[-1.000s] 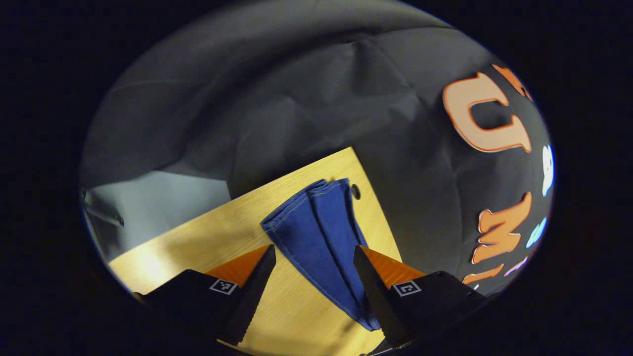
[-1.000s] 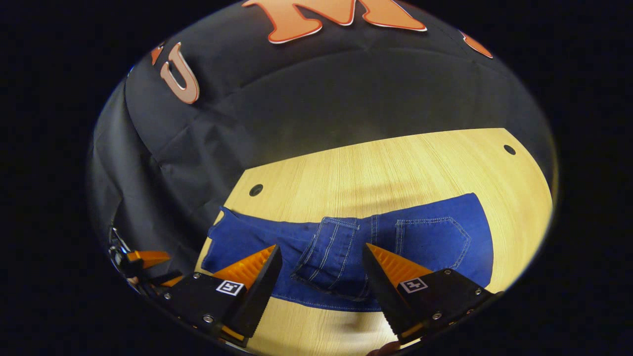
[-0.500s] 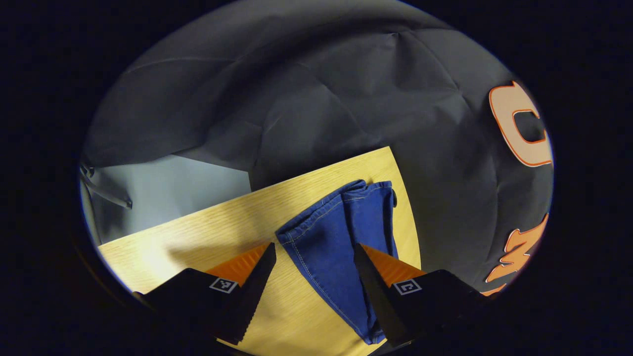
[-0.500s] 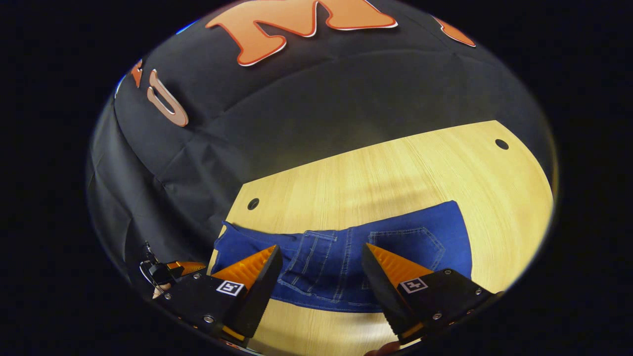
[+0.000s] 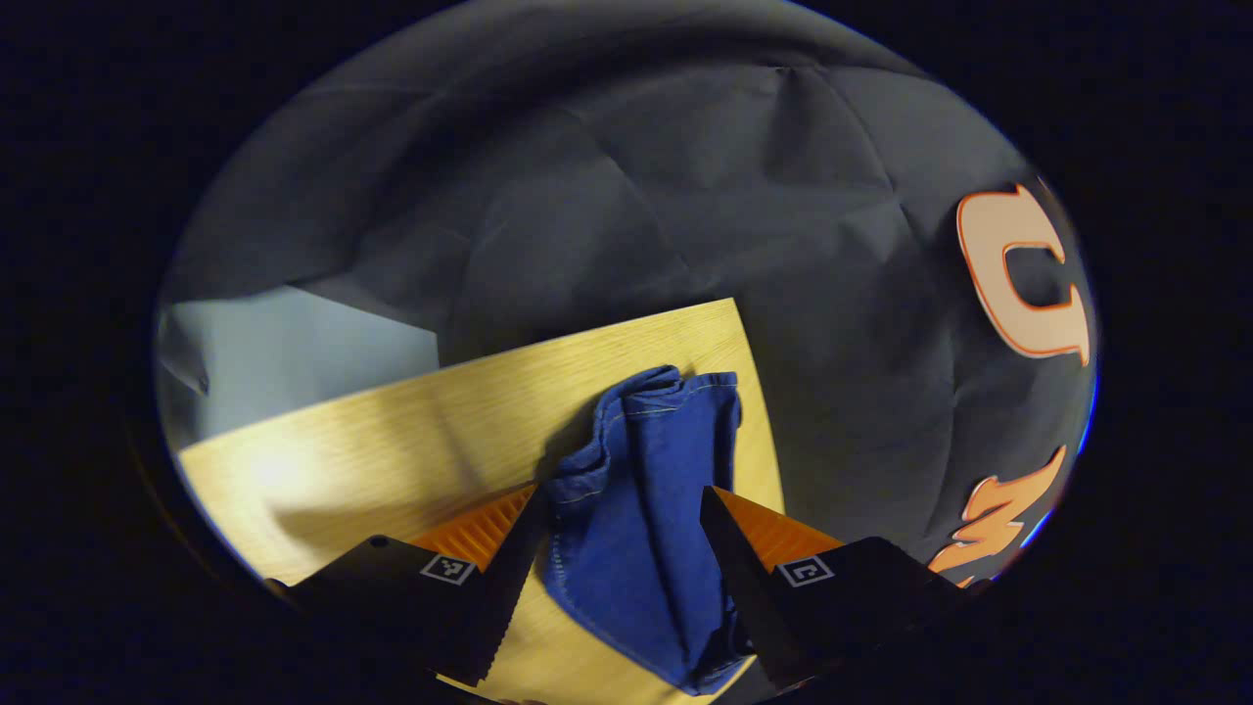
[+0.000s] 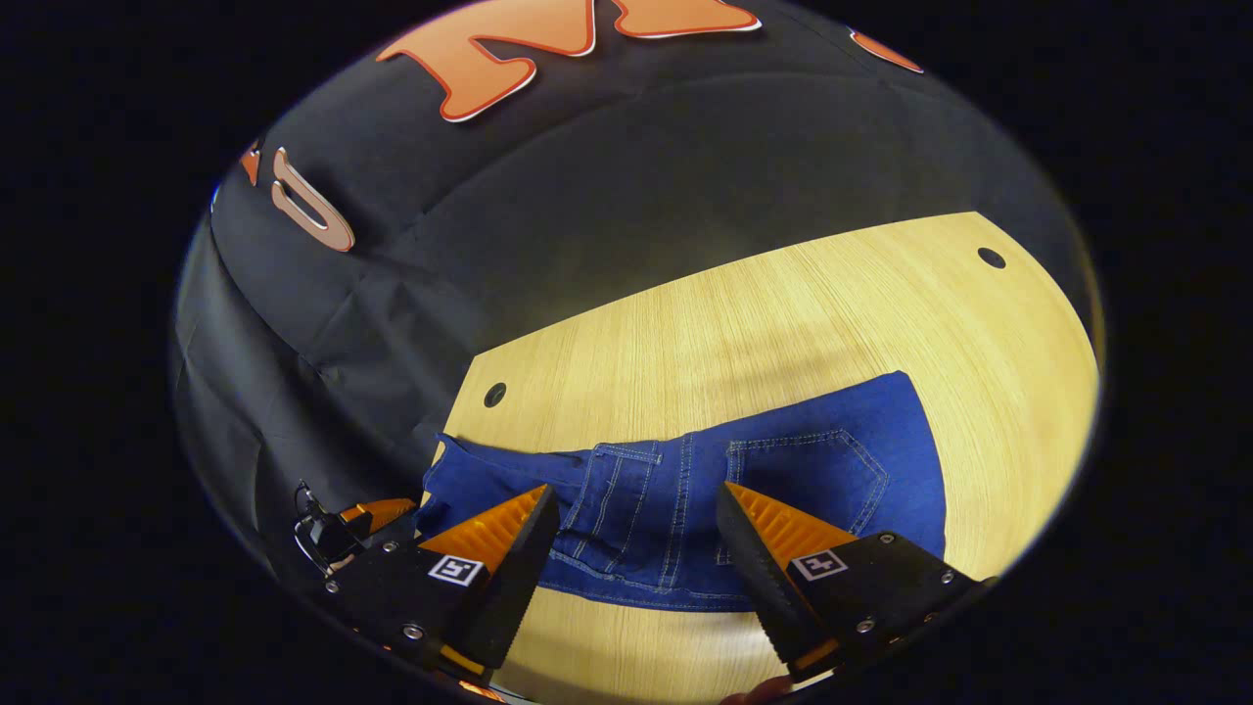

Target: Grasp the waist and the cuffs of the jeans and fold them to make the two legs overlap; first hold the waist and fold one-third of the jeans toward the cuffs, then hold the cuffs and fold the remaining one-third in the same direction to finish folding.

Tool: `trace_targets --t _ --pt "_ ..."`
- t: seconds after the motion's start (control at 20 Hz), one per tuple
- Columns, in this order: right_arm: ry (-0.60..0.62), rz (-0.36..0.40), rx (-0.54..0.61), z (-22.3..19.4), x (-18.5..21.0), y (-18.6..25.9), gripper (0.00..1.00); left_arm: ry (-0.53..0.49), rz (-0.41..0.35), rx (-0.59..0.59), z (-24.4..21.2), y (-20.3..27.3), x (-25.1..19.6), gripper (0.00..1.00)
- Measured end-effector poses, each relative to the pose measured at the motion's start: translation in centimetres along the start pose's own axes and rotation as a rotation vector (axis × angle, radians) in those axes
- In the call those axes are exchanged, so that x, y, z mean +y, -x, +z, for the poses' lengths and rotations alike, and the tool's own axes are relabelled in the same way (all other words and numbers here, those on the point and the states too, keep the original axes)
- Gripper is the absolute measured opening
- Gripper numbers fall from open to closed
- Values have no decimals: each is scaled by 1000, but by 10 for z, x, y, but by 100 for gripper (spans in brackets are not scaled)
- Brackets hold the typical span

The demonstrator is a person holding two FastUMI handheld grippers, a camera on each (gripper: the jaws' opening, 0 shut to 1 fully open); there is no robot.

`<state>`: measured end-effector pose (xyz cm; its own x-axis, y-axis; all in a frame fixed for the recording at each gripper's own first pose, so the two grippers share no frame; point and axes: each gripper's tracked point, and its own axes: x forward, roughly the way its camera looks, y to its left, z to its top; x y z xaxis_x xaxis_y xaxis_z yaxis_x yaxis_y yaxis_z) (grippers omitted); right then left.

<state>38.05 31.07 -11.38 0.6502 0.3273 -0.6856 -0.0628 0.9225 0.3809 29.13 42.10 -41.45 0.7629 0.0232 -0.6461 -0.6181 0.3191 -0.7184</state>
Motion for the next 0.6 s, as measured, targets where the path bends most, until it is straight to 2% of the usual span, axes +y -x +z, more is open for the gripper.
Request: trace_targets --t 0.15,0.25,0.3,0.35,0.4,0.5,0.6 --pt "-11 -19 -7 5 -9 4 98 -7 -21 15 -7 -18 -14 96" --pt "-22 -23 -11 8 -15 7 98 -28 26 14 -8 -36 -14 95" --pt "-28 -26 -18 10 -18 10 98 -44 34 23 -12 -37 -10 77" --pt "-34 -31 -22 11 -23 14 98 -64 64 50 -20 -42 -3 76" --pt "-40 -36 -25 12 -28 17 99 -68 121 75 -24 -44 8 52" --pt "-51 -42 -32 15 -36 23 98 -47 90 41 -20 -44 -10 6" --pt "-51 -48 -53 22 -44 30 99 -78 49 7 -19 -27 -24 3"
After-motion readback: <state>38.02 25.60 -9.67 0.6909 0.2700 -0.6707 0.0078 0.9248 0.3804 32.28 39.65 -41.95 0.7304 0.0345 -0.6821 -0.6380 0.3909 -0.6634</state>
